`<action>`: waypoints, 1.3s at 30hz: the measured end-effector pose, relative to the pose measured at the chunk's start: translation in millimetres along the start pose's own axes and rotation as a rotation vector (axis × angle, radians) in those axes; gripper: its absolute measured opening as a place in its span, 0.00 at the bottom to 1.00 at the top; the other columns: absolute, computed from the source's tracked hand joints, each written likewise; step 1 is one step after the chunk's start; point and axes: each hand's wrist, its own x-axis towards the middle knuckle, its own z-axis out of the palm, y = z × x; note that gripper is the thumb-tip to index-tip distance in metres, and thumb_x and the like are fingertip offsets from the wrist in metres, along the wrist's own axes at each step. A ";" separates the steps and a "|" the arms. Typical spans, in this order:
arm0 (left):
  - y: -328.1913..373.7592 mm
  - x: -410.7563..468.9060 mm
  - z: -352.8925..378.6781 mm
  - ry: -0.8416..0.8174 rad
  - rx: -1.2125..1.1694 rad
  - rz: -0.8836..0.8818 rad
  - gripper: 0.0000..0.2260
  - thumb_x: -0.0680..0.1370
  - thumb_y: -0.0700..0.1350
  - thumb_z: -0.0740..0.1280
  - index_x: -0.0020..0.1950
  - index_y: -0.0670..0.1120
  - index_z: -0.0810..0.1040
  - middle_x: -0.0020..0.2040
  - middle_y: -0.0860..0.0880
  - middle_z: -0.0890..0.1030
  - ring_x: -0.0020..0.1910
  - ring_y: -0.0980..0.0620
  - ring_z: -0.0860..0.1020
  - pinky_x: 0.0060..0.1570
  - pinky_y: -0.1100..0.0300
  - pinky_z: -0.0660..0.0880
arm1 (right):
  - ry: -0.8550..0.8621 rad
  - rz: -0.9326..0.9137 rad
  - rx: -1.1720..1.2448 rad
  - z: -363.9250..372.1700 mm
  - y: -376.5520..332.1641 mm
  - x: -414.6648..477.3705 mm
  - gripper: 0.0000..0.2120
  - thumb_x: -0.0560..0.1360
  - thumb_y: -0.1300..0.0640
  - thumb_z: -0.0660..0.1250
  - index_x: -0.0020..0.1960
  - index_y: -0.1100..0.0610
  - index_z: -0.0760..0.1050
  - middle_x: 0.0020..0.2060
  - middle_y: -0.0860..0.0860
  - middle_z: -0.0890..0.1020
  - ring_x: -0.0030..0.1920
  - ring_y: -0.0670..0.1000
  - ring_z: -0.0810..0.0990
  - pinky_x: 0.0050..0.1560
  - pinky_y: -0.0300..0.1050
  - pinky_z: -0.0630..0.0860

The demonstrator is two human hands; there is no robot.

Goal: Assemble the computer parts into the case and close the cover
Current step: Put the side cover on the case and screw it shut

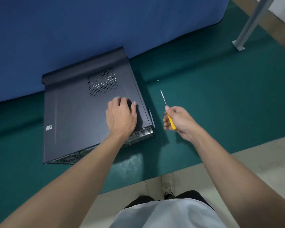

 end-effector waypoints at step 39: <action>-24.9 43.4 32.3 -0.078 0.059 -0.083 0.29 0.80 0.63 0.47 0.79 0.52 0.54 0.80 0.54 0.52 0.78 0.57 0.46 0.75 0.50 0.43 | 0.327 -0.150 -0.357 20.0 -51.0 172.4 0.07 0.72 0.62 0.62 0.37 0.54 0.75 0.34 0.51 0.74 0.36 0.52 0.70 0.34 0.44 0.66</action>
